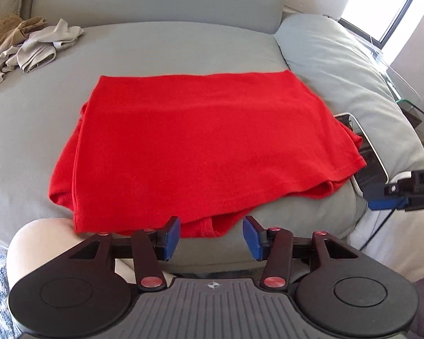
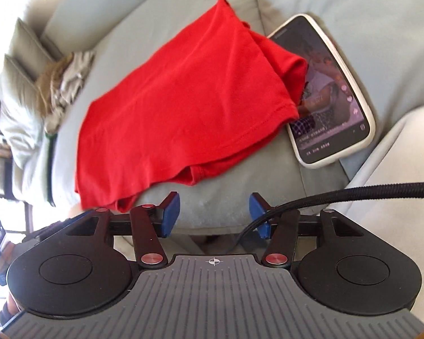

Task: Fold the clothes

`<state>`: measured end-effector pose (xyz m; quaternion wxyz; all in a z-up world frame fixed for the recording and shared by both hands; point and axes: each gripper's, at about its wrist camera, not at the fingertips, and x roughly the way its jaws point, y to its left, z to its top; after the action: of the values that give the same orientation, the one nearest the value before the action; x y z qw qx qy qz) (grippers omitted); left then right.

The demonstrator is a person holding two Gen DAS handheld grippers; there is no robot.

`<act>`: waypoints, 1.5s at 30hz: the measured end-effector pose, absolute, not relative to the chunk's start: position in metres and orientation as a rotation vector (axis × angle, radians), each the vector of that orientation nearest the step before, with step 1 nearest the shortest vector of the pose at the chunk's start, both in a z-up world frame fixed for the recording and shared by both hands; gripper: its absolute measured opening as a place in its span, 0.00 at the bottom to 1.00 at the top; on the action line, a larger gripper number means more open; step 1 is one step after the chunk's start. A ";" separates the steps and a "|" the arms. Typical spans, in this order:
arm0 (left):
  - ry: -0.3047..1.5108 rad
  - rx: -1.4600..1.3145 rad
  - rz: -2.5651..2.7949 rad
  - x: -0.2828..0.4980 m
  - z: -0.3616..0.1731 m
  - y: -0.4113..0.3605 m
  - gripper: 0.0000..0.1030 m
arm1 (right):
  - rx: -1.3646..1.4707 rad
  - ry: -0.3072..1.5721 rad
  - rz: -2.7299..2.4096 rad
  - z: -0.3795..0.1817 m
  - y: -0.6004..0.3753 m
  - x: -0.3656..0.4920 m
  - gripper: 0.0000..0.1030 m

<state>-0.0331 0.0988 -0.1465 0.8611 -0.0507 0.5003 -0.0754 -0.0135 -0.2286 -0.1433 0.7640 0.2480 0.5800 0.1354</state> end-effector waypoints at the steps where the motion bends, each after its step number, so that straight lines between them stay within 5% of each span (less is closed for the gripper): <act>1: 1.044 -0.098 -0.145 -0.028 -0.148 0.094 0.46 | 0.558 1.234 0.290 -0.146 -0.229 -0.017 0.44; 3: 1.010 -0.068 -0.134 -0.019 -0.151 0.084 0.47 | 0.568 1.181 0.297 -0.150 -0.223 -0.018 0.34; 10: 0.912 -0.025 -0.025 0.003 -0.168 0.058 0.49 | 0.576 1.024 0.272 -0.152 -0.199 0.015 0.33; 15: 0.977 0.051 -0.053 0.000 -0.188 0.046 0.50 | 0.501 1.103 0.271 -0.168 -0.176 0.036 0.31; 17: 0.998 0.070 -0.053 -0.005 -0.186 0.046 0.50 | 0.457 1.137 0.255 -0.168 -0.174 0.033 0.20; 21: 1.050 0.024 -0.081 -0.014 -0.178 0.054 0.49 | 0.523 1.264 0.234 -0.160 -0.192 0.021 0.33; 28: 0.987 -0.063 -0.044 -0.023 -0.169 0.061 0.50 | 0.802 1.160 0.148 -0.164 -0.243 -0.004 0.51; 45: 0.987 -0.130 0.007 -0.023 -0.175 0.068 0.51 | 0.941 1.020 0.030 -0.193 -0.255 0.016 0.50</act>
<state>-0.0233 0.0683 -0.1750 0.8786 -0.0623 0.4735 0.0033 0.0165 -0.2549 -0.1934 0.7686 0.4336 0.4702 0.0140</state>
